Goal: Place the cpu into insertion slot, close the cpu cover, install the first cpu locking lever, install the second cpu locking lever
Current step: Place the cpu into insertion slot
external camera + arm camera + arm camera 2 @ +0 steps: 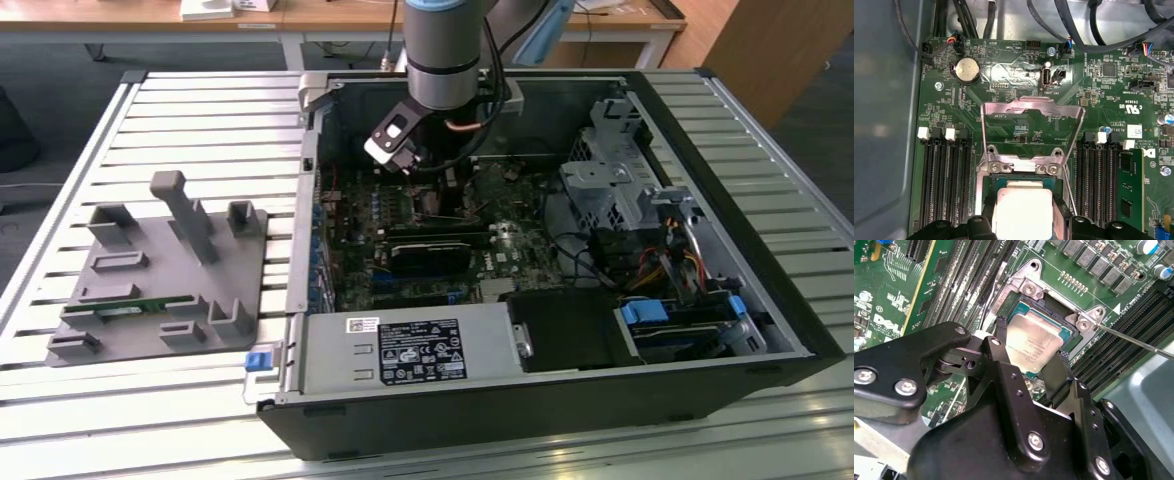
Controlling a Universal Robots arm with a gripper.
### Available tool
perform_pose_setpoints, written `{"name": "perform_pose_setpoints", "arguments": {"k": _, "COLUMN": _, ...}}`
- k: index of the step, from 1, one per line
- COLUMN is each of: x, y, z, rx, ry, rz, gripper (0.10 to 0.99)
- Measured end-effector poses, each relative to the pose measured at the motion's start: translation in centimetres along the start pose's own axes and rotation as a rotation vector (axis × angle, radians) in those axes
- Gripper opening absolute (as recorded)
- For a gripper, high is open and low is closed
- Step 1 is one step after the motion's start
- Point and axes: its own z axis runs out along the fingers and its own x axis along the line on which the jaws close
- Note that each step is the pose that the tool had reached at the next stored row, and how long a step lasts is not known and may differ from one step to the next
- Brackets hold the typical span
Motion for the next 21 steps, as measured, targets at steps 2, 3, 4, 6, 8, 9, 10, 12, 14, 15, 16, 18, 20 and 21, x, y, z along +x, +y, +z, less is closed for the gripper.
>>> {"name": "perform_pose_setpoints", "arguments": {"k": 2, "x": 0.0, "y": 0.0, "z": 0.0, "rx": 0.0, "ry": -0.0001, "rz": 0.0, "gripper": 0.533}}
{"name": "perform_pose_setpoints", "arguments": {"k": 3, "x": 0.0, "y": 0.0, "z": 0.0, "rx": 0.0, "ry": -0.0001, "rz": 0.0, "gripper": 0.533}}
{"name": "perform_pose_setpoints", "arguments": {"k": 4, "x": 0.0, "y": 0.0, "z": 0.01, "rx": 0.0, "ry": 0.0, "rz": 0.0, "gripper": 0.533}}
{"name": "perform_pose_setpoints", "arguments": {"k": 6, "x": 0.0, "y": 0.0, "z": 0.01, "rx": 0.0, "ry": 0.0, "rz": 0.0, "gripper": 0.533}}
{"name": "perform_pose_setpoints", "arguments": {"k": 8, "x": 0.0, "y": 0.0, "z": 0.01, "rx": 0.0, "ry": 0.0, "rz": 0.0, "gripper": 0.533}}
{"name": "perform_pose_setpoints", "arguments": {"k": 9, "x": 0.0, "y": 0.0, "z": 0.02, "rx": 0.0, "ry": 0.0, "rz": 0.0, "gripper": 0.533}}
{"name": "perform_pose_setpoints", "arguments": {"k": 10, "x": 0.01, "y": 0.0, "z": 0.03, "rx": 0.0, "ry": 0.0003, "rz": 0.0, "gripper": 0.533}}
{"name": "perform_pose_setpoints", "arguments": {"k": 12, "x": 0.01, "y": 0.0, "z": 0.03, "rx": 0.0, "ry": 0.0001, "rz": 0.0, "gripper": 0.541}}
{"name": "perform_pose_setpoints", "arguments": {"k": 14, "x": 0.0, "y": 0.0, "z": 0.03, "rx": 0.0, "ry": 0.0001, "rz": 0.0, "gripper": 0.608}}
{"name": "perform_pose_setpoints", "arguments": {"k": 15, "x": 0.0, "y": 0.0, "z": 0.03, "rx": 0.0, "ry": 0.0001, "rz": 0.0, "gripper": 0.608}}
{"name": "perform_pose_setpoints", "arguments": {"k": 16, "x": 0.0, "y": 0.0, "z": 0.03, "rx": 0.0, "ry": 0.0, "rz": 0.0, "gripper": 0.608}}
{"name": "perform_pose_setpoints", "arguments": {"k": 18, "x": 0.0, "y": 0.0, "z": 0.03, "rx": 0.0, "ry": 0.0, "rz": 0.0, "gripper": 0.608}}
{"name": "perform_pose_setpoints", "arguments": {"k": 20, "x": 0.0, "y": -0.01, "z": 0.03, "rx": 0.0, "ry": 0.0001, "rz": 0.0, "gripper": 0.608}}
{"name": "perform_pose_setpoints", "arguments": {"k": 21, "x": 0.0, "y": -0.02, "z": 0.03, "rx": 0.0, "ry": 0.0001, "rz": 0.0, "gripper": 0.608}}
